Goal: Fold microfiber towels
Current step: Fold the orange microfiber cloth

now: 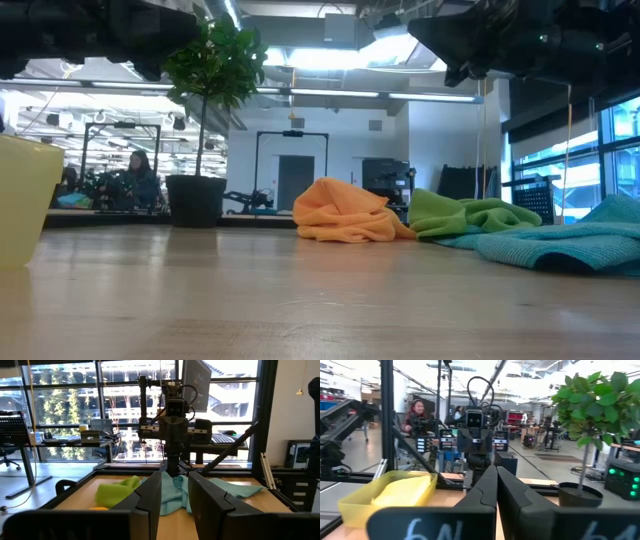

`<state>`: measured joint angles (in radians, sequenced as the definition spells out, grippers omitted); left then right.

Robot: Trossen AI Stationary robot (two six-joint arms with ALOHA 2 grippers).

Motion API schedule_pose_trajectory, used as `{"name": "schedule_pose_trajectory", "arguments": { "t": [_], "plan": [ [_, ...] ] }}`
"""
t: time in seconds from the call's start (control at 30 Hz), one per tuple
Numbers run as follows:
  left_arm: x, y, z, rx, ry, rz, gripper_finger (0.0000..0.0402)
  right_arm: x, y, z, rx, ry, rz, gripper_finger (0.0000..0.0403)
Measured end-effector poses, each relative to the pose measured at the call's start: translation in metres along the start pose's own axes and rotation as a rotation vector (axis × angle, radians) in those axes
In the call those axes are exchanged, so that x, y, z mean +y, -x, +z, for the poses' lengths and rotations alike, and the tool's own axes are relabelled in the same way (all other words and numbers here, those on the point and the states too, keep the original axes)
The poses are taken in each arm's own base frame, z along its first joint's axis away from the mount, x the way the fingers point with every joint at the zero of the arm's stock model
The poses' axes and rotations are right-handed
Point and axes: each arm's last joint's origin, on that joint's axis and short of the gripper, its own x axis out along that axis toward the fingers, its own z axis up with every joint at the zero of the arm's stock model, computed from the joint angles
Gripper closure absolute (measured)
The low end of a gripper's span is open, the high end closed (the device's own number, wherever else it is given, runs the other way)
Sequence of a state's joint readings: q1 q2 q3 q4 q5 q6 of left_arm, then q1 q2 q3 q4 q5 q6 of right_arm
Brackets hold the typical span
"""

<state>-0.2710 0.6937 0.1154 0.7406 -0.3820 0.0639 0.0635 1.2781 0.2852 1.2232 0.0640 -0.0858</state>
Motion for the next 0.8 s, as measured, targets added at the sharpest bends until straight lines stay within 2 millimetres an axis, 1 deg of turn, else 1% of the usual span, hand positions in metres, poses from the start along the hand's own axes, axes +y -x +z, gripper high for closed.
{"name": "schedule_pose_trajectory", "arguments": {
  "t": [0.47,0.8],
  "plan": [
    [0.0008,0.0000,0.0000,0.002,-0.001,0.025,0.0314,-0.0009,-0.0002,0.0023,-0.020,0.017,-0.024,0.0387],
    [0.0000,0.0000,-0.0001,0.001,-0.025,-0.001,0.0314,0.0016,-0.0001,0.0001,0.002,-0.094,-0.008,0.0391]
  ]
}}
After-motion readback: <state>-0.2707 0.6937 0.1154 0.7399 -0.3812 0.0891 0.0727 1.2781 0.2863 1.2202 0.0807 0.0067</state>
